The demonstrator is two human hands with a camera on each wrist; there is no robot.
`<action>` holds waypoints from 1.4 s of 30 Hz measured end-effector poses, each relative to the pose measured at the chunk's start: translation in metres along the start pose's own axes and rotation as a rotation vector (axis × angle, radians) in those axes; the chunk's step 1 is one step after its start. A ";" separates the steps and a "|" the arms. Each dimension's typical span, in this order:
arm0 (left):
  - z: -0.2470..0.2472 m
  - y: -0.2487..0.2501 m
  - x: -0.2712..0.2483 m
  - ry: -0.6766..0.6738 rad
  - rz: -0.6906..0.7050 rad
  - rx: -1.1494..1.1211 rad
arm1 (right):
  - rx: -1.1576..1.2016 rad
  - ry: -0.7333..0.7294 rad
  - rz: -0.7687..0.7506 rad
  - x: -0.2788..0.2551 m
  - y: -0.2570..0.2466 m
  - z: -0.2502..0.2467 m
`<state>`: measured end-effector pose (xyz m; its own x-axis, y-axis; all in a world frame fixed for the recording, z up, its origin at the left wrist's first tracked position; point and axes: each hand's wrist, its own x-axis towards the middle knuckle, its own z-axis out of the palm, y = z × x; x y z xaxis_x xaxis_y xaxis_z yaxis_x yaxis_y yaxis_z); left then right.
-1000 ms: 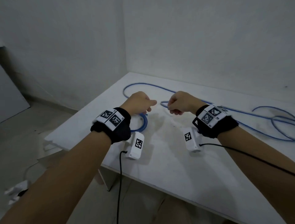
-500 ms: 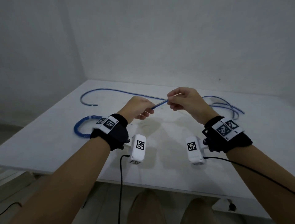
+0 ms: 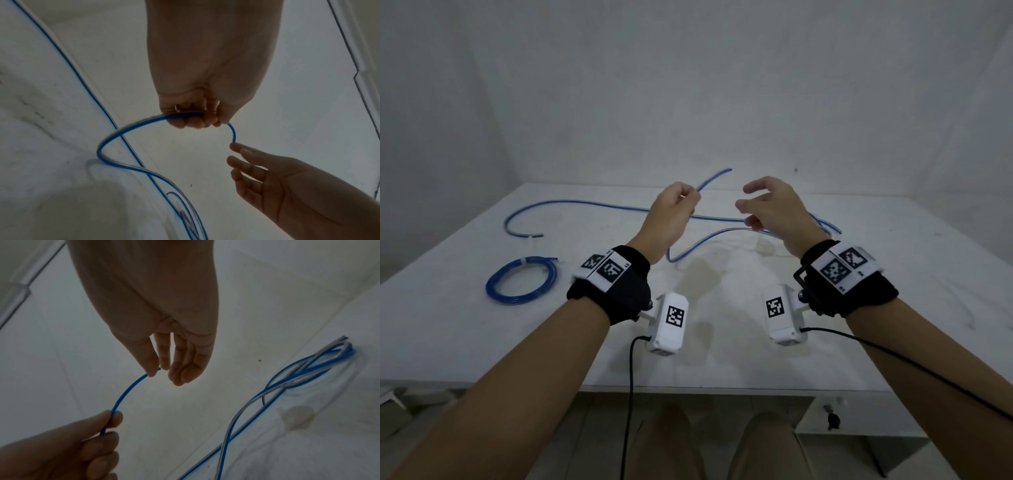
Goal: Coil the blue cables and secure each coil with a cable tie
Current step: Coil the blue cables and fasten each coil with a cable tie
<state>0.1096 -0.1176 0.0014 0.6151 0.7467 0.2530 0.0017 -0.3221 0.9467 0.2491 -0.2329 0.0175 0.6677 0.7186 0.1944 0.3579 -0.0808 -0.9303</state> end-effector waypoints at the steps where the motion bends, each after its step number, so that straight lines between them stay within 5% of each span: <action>1: 0.002 0.004 0.001 0.029 -0.016 -0.067 | -0.010 -0.036 0.018 -0.004 -0.001 0.002; 6: 0.009 0.016 0.001 0.090 -0.110 -0.472 | -0.178 -0.517 0.265 -0.026 -0.003 0.019; 8: 0.011 0.019 0.001 0.107 -0.139 -0.596 | -0.150 -0.601 0.330 -0.029 -0.003 0.027; 21: 0.000 0.026 -0.003 0.149 -0.314 -0.885 | 0.648 -0.221 0.440 -0.014 0.006 0.038; 25: -0.006 0.021 -0.008 0.079 -0.358 -0.785 | 0.798 -0.070 0.464 -0.011 0.010 0.037; 30: -0.006 0.011 -0.015 -0.036 -0.392 -0.544 | 0.832 -0.008 0.478 -0.010 0.010 0.026; 42: 0.006 0.020 -0.021 -0.015 -0.402 -0.353 | 0.753 0.055 0.487 -0.013 0.017 0.013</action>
<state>0.1009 -0.1433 0.0134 0.6316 0.7619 -0.1435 -0.0247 0.2048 0.9785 0.2380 -0.2343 -0.0046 0.6709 0.6873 -0.2783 -0.4832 0.1205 -0.8672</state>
